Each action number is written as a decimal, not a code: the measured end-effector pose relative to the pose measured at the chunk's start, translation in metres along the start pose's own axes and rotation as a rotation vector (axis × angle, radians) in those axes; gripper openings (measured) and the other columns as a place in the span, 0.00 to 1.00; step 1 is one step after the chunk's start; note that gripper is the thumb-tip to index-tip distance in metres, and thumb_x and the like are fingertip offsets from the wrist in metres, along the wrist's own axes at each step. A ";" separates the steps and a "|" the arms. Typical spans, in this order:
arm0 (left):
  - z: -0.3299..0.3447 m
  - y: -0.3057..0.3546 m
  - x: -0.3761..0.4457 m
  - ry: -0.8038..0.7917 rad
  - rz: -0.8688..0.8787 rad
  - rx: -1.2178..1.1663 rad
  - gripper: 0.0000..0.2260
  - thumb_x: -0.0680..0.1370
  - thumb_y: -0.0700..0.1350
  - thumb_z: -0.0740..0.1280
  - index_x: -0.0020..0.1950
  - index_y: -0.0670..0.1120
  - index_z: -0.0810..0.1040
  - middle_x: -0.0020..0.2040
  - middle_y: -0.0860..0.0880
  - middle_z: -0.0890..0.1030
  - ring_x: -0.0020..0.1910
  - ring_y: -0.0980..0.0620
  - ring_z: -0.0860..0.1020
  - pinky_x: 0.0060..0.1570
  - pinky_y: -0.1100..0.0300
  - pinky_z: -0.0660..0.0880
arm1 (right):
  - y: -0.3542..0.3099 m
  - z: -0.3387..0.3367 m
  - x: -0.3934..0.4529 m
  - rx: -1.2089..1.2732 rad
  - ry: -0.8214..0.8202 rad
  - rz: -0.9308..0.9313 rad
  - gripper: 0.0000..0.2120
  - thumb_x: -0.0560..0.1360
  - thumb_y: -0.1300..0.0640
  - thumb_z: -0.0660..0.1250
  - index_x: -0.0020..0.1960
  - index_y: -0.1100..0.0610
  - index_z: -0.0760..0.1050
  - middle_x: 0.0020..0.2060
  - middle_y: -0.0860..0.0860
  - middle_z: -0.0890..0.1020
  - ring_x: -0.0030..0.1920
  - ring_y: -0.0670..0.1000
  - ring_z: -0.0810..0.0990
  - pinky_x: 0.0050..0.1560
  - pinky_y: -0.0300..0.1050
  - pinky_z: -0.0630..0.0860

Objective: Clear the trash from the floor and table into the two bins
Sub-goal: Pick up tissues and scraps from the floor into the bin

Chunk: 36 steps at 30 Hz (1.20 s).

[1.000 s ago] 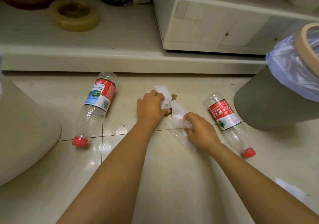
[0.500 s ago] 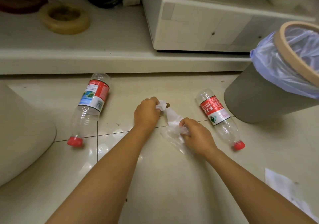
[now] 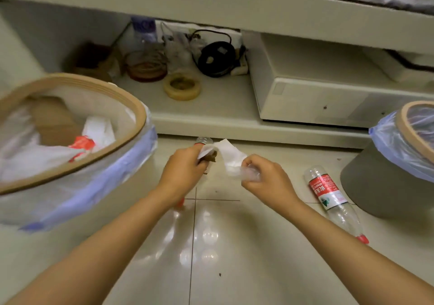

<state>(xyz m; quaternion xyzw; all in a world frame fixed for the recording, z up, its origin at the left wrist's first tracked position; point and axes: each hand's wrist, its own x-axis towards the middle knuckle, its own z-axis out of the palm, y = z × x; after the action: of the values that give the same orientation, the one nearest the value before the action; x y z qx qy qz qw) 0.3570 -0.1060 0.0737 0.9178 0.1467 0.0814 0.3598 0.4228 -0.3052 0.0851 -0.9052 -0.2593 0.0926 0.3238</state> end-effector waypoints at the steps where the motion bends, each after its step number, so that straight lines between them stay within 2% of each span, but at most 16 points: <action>1: -0.016 0.007 -0.009 -0.018 0.043 -0.028 0.07 0.77 0.43 0.64 0.53 0.50 0.80 0.42 0.50 0.82 0.41 0.51 0.80 0.44 0.52 0.78 | -0.016 -0.002 0.002 0.024 0.024 -0.023 0.11 0.66 0.57 0.69 0.44 0.45 0.73 0.41 0.43 0.79 0.41 0.48 0.76 0.40 0.46 0.73; 3: -0.045 0.018 -0.027 -0.033 0.085 -0.074 0.05 0.77 0.41 0.65 0.47 0.48 0.79 0.39 0.50 0.82 0.39 0.53 0.80 0.44 0.51 0.78 | -0.046 -0.005 0.007 0.095 0.061 -0.058 0.11 0.66 0.58 0.70 0.44 0.45 0.74 0.40 0.43 0.79 0.41 0.49 0.77 0.40 0.47 0.74; 6: -0.093 0.028 -0.049 0.122 0.116 -0.042 0.05 0.76 0.40 0.66 0.48 0.46 0.80 0.39 0.49 0.81 0.40 0.50 0.79 0.43 0.50 0.75 | -0.093 -0.010 0.014 0.214 0.100 -0.123 0.11 0.65 0.60 0.71 0.43 0.47 0.74 0.39 0.43 0.80 0.40 0.48 0.78 0.41 0.47 0.75; 10: -0.164 0.035 -0.076 0.330 0.190 0.085 0.04 0.77 0.43 0.67 0.49 0.48 0.81 0.38 0.53 0.81 0.38 0.54 0.77 0.38 0.57 0.73 | -0.164 -0.012 0.024 0.345 0.100 -0.260 0.10 0.67 0.62 0.71 0.44 0.50 0.76 0.38 0.42 0.79 0.40 0.41 0.76 0.41 0.36 0.73; 12: -0.194 0.028 -0.087 0.417 0.152 0.083 0.05 0.77 0.43 0.67 0.50 0.50 0.82 0.39 0.54 0.82 0.39 0.56 0.78 0.38 0.62 0.74 | -0.198 -0.006 0.032 0.368 0.071 -0.330 0.09 0.69 0.62 0.71 0.46 0.51 0.76 0.40 0.43 0.80 0.43 0.42 0.77 0.42 0.35 0.74; 14: -0.218 0.013 -0.091 0.495 0.065 0.087 0.07 0.77 0.43 0.67 0.52 0.52 0.83 0.42 0.55 0.83 0.41 0.56 0.79 0.39 0.65 0.72 | -0.229 0.006 0.043 0.340 0.040 -0.398 0.08 0.70 0.60 0.71 0.48 0.52 0.77 0.43 0.46 0.80 0.45 0.46 0.78 0.44 0.40 0.76; 15: -0.229 0.003 -0.090 0.508 0.005 0.089 0.09 0.76 0.42 0.67 0.52 0.52 0.83 0.43 0.54 0.83 0.43 0.54 0.79 0.41 0.63 0.71 | -0.243 0.013 0.048 0.311 0.026 -0.416 0.09 0.71 0.60 0.70 0.50 0.53 0.78 0.45 0.46 0.80 0.46 0.47 0.78 0.46 0.44 0.77; 19: -0.248 -0.033 -0.079 0.385 -0.266 0.127 0.07 0.73 0.38 0.67 0.46 0.48 0.81 0.42 0.47 0.82 0.44 0.46 0.79 0.40 0.57 0.72 | -0.278 0.047 0.065 0.129 -0.077 -0.394 0.09 0.74 0.56 0.64 0.53 0.52 0.77 0.47 0.48 0.80 0.47 0.51 0.77 0.49 0.53 0.78; 22: -0.245 -0.049 -0.073 0.288 -0.354 0.135 0.13 0.73 0.39 0.67 0.56 0.47 0.78 0.52 0.47 0.80 0.51 0.46 0.77 0.48 0.54 0.74 | -0.284 0.069 0.073 -0.002 -0.075 -0.324 0.11 0.75 0.53 0.60 0.56 0.49 0.75 0.52 0.53 0.79 0.55 0.56 0.75 0.54 0.56 0.76; 25: -0.239 -0.061 -0.069 0.210 -0.347 0.112 0.19 0.74 0.42 0.67 0.65 0.47 0.73 0.61 0.47 0.78 0.57 0.46 0.75 0.53 0.56 0.71 | -0.278 0.081 0.075 -0.198 -0.129 -0.281 0.15 0.76 0.51 0.62 0.62 0.50 0.73 0.60 0.55 0.77 0.63 0.58 0.70 0.59 0.51 0.71; 29: -0.234 -0.062 -0.068 0.155 -0.366 0.116 0.27 0.75 0.46 0.68 0.73 0.49 0.65 0.67 0.46 0.74 0.64 0.46 0.72 0.58 0.56 0.69 | -0.265 0.088 0.077 -0.312 -0.300 -0.302 0.30 0.75 0.47 0.67 0.73 0.53 0.63 0.73 0.53 0.65 0.74 0.56 0.57 0.72 0.50 0.58; 32: -0.231 -0.063 -0.068 0.132 -0.321 0.125 0.30 0.77 0.51 0.68 0.76 0.49 0.62 0.72 0.47 0.70 0.69 0.47 0.69 0.65 0.54 0.66 | -0.261 0.085 0.077 -0.305 -0.233 -0.370 0.30 0.77 0.48 0.65 0.75 0.51 0.60 0.77 0.51 0.57 0.77 0.52 0.48 0.75 0.49 0.49; 34: -0.231 -0.069 -0.065 0.169 -0.286 0.149 0.31 0.77 0.56 0.66 0.77 0.49 0.60 0.74 0.47 0.67 0.71 0.47 0.66 0.68 0.52 0.64 | -0.258 0.080 0.073 -0.325 -0.179 -0.456 0.28 0.78 0.49 0.63 0.75 0.48 0.59 0.77 0.49 0.54 0.77 0.50 0.46 0.75 0.51 0.47; 36: -0.231 -0.073 -0.062 0.215 -0.236 0.266 0.32 0.77 0.60 0.62 0.77 0.50 0.58 0.77 0.47 0.61 0.75 0.48 0.59 0.73 0.50 0.59 | -0.251 0.078 0.069 -0.356 -0.149 -0.538 0.26 0.79 0.50 0.60 0.75 0.47 0.58 0.77 0.47 0.53 0.77 0.48 0.45 0.75 0.54 0.43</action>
<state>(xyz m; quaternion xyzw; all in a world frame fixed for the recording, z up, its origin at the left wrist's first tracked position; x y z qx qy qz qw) 0.2244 0.0718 0.1892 0.9198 0.3000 0.1160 0.2250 0.3526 -0.0622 0.1844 -0.8373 -0.5241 0.0230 0.1537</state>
